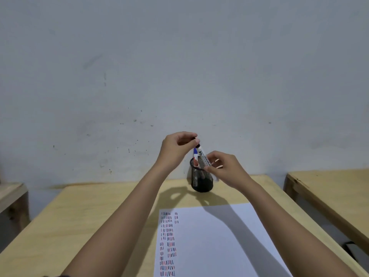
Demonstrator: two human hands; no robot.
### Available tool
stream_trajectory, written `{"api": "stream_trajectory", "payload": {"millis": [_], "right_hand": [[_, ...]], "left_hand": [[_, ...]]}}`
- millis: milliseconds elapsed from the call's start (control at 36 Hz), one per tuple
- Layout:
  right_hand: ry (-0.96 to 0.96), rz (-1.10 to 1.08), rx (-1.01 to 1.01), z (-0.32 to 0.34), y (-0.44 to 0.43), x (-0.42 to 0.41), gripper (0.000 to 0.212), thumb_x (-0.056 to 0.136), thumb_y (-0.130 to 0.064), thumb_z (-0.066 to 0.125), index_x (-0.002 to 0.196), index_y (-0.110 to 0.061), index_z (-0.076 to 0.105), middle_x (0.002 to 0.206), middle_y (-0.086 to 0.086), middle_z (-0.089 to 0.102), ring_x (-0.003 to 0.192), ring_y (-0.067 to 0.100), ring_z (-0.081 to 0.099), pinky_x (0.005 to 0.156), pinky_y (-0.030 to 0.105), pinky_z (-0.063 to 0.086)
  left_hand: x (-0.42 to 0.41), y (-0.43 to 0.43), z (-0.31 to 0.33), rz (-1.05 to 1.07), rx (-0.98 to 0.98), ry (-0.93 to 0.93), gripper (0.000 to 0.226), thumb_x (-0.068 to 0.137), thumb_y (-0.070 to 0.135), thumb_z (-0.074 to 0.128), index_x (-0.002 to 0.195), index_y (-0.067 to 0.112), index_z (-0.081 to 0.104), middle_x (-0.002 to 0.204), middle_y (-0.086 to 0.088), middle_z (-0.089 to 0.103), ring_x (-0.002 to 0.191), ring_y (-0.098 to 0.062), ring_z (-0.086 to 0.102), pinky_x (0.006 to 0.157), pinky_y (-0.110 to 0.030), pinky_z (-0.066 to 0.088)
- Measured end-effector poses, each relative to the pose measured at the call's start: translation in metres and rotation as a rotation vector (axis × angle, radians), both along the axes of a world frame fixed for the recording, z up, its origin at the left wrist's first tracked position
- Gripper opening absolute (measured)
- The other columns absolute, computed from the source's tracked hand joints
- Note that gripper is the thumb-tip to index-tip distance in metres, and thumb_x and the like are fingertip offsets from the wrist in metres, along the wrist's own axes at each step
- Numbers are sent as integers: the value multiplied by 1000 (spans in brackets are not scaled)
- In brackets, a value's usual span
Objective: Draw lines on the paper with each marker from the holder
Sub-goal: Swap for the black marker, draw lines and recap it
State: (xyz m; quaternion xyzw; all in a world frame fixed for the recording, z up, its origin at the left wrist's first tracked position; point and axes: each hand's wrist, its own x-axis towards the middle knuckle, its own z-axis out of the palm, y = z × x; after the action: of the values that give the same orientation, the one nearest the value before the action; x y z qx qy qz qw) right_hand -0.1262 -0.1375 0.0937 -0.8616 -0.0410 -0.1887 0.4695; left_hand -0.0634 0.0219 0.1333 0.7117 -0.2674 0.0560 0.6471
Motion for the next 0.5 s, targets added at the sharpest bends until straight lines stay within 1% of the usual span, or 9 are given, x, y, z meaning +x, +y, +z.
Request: {"api": "stream_trajectory", "payload": {"millis": [56,167,250,306,333,389,417,472,500], "right_hand": [[-29,-47,6,3,-8,10,14,81,-10,66,82,-23,62,85,-5,66,66,8,61,58,15,47],[-147,-161,92,6,-24,35,15,79,-11,68,81,-21,58,89,4,67,71,14,63,59,9,47],[-201,-205,165,6,-32,53,20,80,-10,67,77,-22,52,88,1,65,71,16,63,58,7,47],[-197,-218,171,1,-35,66,16,81,-9,66,81,-16,52,87,0,63,69,17,63,55,6,45],[-182,-220,170,-2,-36,73,14,82,-9,65,84,-14,52,88,1,63,69,18,64,55,7,45],[-135,-231,156,-12,-39,86,13,83,-10,64,89,-11,53,92,5,64,74,21,66,61,13,48],[-111,-237,148,-18,-40,92,14,83,-10,63,92,-10,53,93,7,65,78,22,66,64,18,49],[-75,-247,133,-28,-43,101,14,82,-10,62,93,-11,53,93,10,66,81,24,65,66,21,49],[-61,-255,119,-32,-44,104,13,83,-10,61,93,-9,53,91,10,66,80,23,64,66,23,48]], "left_hand": [[9,-2,-1,23,21,-24,28,82,28,69,106,15,68,94,-1,72,92,-12,67,87,-22,49],[29,-3,-28,102,131,-30,42,83,35,66,117,10,63,107,0,68,93,-5,62,76,-3,44],[43,-4,-64,62,292,82,54,80,34,70,125,9,55,116,0,60,109,-16,58,87,-15,42],[48,-8,-86,-9,414,154,62,77,32,74,129,10,50,118,3,53,115,-17,54,91,-20,39],[50,-11,-95,-52,449,182,59,76,29,75,127,12,51,116,7,53,111,-13,54,90,-16,39],[53,-20,-110,-112,444,194,38,74,22,77,106,25,56,103,19,57,96,0,56,75,-2,40],[55,-26,-116,-127,419,187,36,73,19,78,98,31,56,99,22,59,92,3,57,68,1,39],[63,-37,-127,-123,370,169,40,68,17,82,92,34,55,97,19,64,94,-3,62,73,-4,44],[66,-41,-132,-115,350,170,42,65,18,83,92,33,55,98,17,66,95,-6,63,79,-12,48]]}}
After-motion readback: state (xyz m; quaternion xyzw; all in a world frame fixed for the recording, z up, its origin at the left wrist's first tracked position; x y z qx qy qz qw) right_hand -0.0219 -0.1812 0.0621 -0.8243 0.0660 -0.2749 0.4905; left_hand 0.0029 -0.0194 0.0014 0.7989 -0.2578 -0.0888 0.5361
